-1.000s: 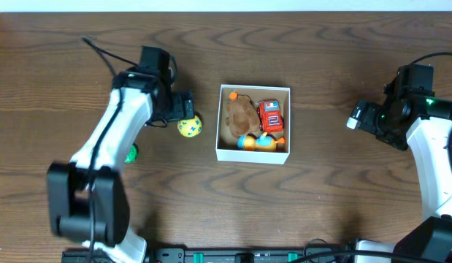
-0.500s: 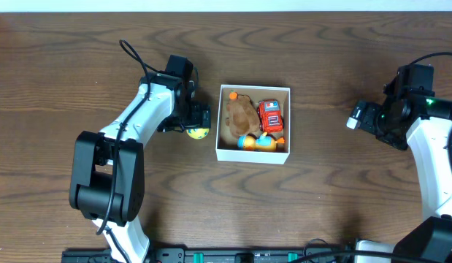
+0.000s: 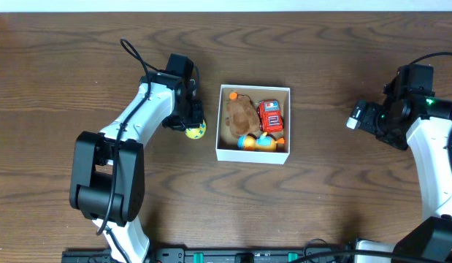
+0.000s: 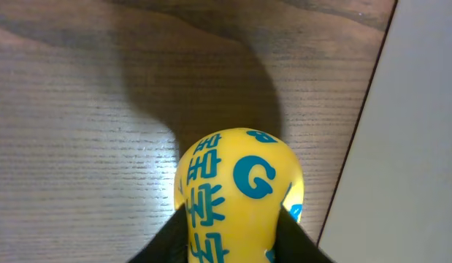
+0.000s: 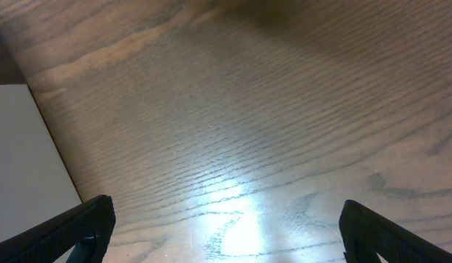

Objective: Pack container
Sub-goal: 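Lower the yellow ball into the box and open the left gripper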

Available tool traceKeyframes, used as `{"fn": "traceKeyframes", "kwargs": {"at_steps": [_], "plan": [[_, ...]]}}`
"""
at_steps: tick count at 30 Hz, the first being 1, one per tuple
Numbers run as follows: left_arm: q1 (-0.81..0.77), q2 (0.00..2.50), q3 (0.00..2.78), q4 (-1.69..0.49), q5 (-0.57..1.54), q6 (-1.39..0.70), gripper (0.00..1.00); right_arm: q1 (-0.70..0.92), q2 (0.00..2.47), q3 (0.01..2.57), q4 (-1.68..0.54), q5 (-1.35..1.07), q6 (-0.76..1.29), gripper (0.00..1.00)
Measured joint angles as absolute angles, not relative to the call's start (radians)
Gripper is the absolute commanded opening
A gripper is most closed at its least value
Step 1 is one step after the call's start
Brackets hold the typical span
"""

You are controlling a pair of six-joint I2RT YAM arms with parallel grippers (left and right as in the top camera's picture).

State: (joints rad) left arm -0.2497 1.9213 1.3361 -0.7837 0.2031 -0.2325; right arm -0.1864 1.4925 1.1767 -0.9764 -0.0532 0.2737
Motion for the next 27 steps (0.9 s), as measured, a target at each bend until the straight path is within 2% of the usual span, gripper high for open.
{"fn": "traceKeyframes", "kwargs": {"at_steps": [6,14,21,27], "plan": [[-0.250,1.915,1.338,-0.809,0.198,-0.231,0.06,-0.186,1.493,1.177,-0.979,-0.053,0.273,0.99],[-0.295,1.771,1.420,-0.942,0.128,-0.209,0.06,-0.186,1.493,1.177,-0.979,-0.053,0.273,0.99],[-0.521,1.542,1.489,-0.909,0.089,-0.160,0.06,-0.186,1.493,1.177,-0.979,-0.053,0.273,0.99],[-0.635,1.595,1.476,-0.910,0.079,-0.149,0.06,-0.186,1.493,1.177,-0.979,-0.053,0.273,0.99]]}}
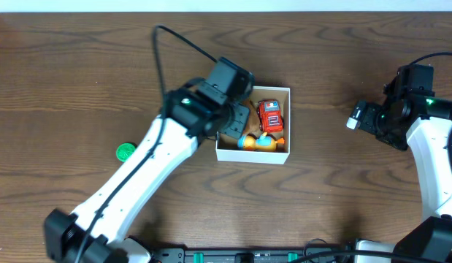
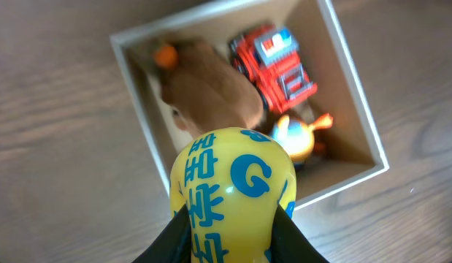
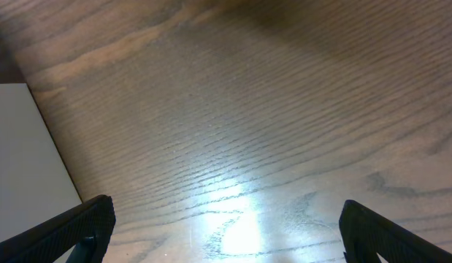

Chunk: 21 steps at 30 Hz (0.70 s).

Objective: Pack container
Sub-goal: 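Lower the yellow ball into the box and open the left gripper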

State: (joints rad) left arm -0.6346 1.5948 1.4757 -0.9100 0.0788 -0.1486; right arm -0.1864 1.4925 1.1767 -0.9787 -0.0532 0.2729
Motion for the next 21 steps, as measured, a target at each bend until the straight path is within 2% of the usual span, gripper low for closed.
{"fn": "traceKeyframes", "kwargs": {"at_steps": [6,7,9,12,14,21], "plan": [[-0.638,1.721,1.463,-0.912,0.073,-0.148,0.07,-0.186,1.493,1.177,-0.982,-0.053,0.273,0.99],[-0.638,1.746,1.463,-0.912,0.072,-0.149,0.17,-0.186,1.493,1.177,-0.982,-0.053,0.273,0.99],[-0.638,1.784,1.463,-0.912,0.071,-0.142,0.49,-0.186,1.493,1.177,-0.982,-0.053,0.273,0.99],[-0.638,1.830,1.463,-0.912,0.071,-0.133,0.72,-0.186,1.493,1.177,-0.982,-0.053,0.273,0.99],[-0.638,1.847,1.462,-0.911,0.071,-0.132,0.79,-0.186,1.493,1.177,-0.983,-0.053,0.273,0.99],[-0.635,1.814,1.476,-0.954,0.058,-0.128,0.91,-0.186,1.493,1.177,-0.985,-0.053,0.269,0.99]]}}
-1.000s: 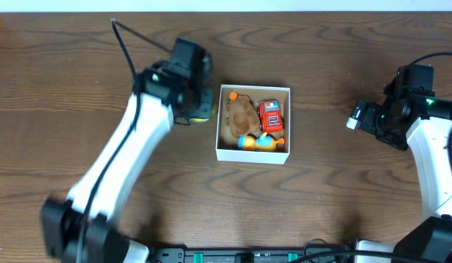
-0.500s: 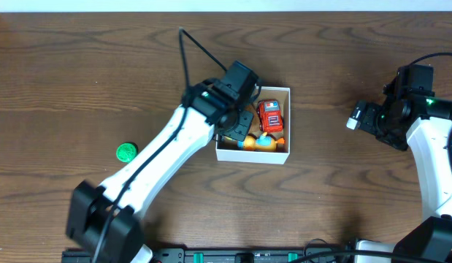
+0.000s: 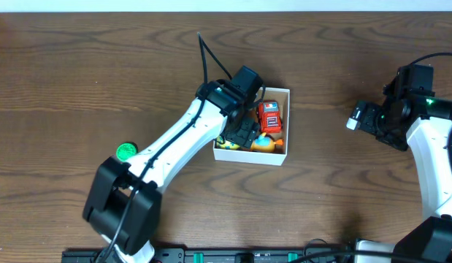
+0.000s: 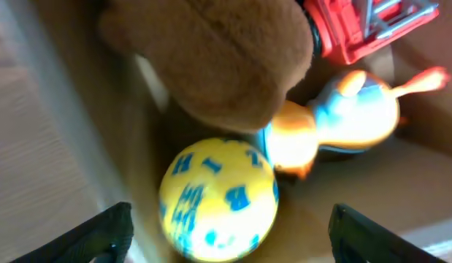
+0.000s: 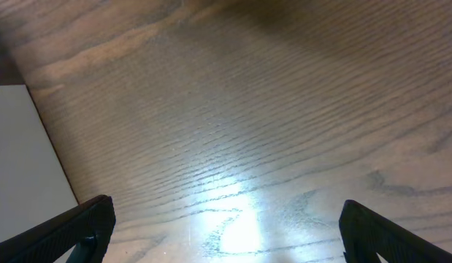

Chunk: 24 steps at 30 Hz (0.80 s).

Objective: Pack container
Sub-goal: 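Lower the yellow ball into the box and open the left gripper, then move the left gripper to the green spiky ball and grasp it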

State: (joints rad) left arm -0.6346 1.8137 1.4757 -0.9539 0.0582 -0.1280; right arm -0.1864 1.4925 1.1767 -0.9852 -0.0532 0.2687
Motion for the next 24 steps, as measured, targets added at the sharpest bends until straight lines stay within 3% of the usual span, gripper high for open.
{"fn": "traceKeyframes", "kwargs": {"at_steps": [1,8,15,24], "plan": [[-0.633,1.799,1.485,-0.972,0.044,-0.128,0.98,-0.186,1.493,1.177,-0.986,-0.053,0.269,0.99],[-0.554,1.531,1.550,-1.090,-0.103,-0.165,0.98,-0.186,1.493,1.177,-0.986,-0.053,0.266,0.99],[-0.211,1.326,1.559,-1.199,-0.169,-0.323,0.98,-0.186,1.493,1.177,-0.986,-0.053,0.266,0.99],[0.110,1.385,1.333,-1.098,-0.094,-0.369,0.98,-0.186,1.493,1.177,-0.986,-0.054,0.266,0.99]]}}
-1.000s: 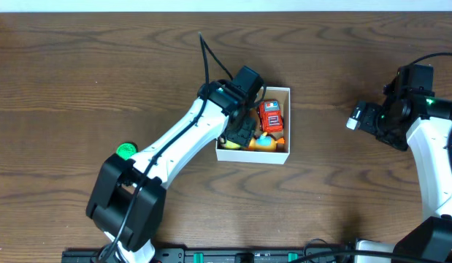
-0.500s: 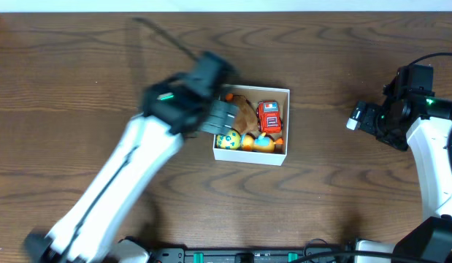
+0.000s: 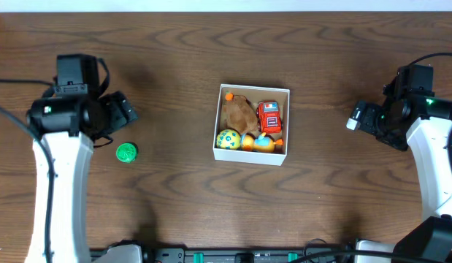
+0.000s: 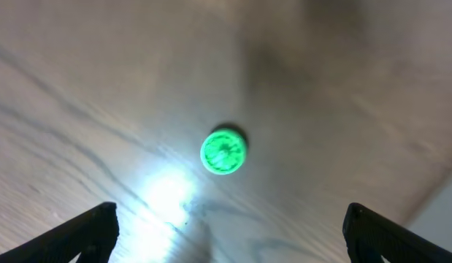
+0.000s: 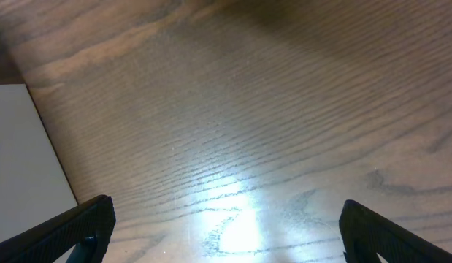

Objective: Pack container
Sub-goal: 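Move the left gripper to the green spiky ball and grasp it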

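The white box (image 3: 249, 156) stands mid-table holding a yellow ball with blue letters (image 3: 228, 139), a brown plush (image 3: 240, 113), a red truck (image 3: 269, 117) and an orange-and-blue toy (image 3: 261, 142). A small green disc (image 3: 126, 152) lies on the wood at the left. My left gripper (image 3: 122, 109) hovers open just beside and above it. In the left wrist view the disc (image 4: 224, 152) lies ahead of the left gripper (image 4: 229, 237), nothing between the fingers. My right gripper (image 3: 359, 117) stays open at the far right over bare wood, empty in its wrist view (image 5: 226, 234).
The wooden table (image 3: 342, 190) runs out to all sides of the box. A corner of the white box (image 5: 25, 161) shows at the left of the right wrist view. The table's far edge (image 3: 226, 10) meets a pale strip at the top.
My left gripper, then open inside the box over the yellow ball, is now far left above the green disc. The ball lies in the box's front left corner. The right arm is unmoved.
First my left gripper was shut on the yellow ball on the table just left of the box. Then it held the ball above the box. Then it stood open with the ball in the box. Now it is at the green disc.
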Available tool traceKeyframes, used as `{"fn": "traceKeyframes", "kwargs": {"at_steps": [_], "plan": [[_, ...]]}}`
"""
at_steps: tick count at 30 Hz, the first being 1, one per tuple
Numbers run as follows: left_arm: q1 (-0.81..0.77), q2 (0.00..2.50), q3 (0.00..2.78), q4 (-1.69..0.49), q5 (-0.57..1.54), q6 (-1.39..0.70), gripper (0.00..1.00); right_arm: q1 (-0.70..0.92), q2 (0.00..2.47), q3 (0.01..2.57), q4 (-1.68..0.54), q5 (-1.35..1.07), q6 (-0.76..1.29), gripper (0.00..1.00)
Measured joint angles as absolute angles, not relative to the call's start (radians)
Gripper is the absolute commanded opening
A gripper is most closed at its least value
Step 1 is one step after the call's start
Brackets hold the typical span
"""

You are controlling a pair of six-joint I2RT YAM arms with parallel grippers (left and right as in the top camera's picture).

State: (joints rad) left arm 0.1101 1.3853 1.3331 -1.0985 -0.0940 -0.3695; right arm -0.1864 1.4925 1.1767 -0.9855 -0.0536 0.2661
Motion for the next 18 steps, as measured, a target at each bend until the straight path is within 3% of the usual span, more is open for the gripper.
{"fn": "traceKeyframes", "kwargs": {"at_steps": [8,18], "plan": [[0.232,1.554,1.079,-0.879,0.055,-0.321,0.98,-0.186,1.493,1.177,-0.986,-0.054,0.266,0.99],[0.241,1.733,1.058,-0.796,0.110,-0.261,0.98,-0.186,1.493,1.177,-0.987,-0.054,0.260,0.99]]}}
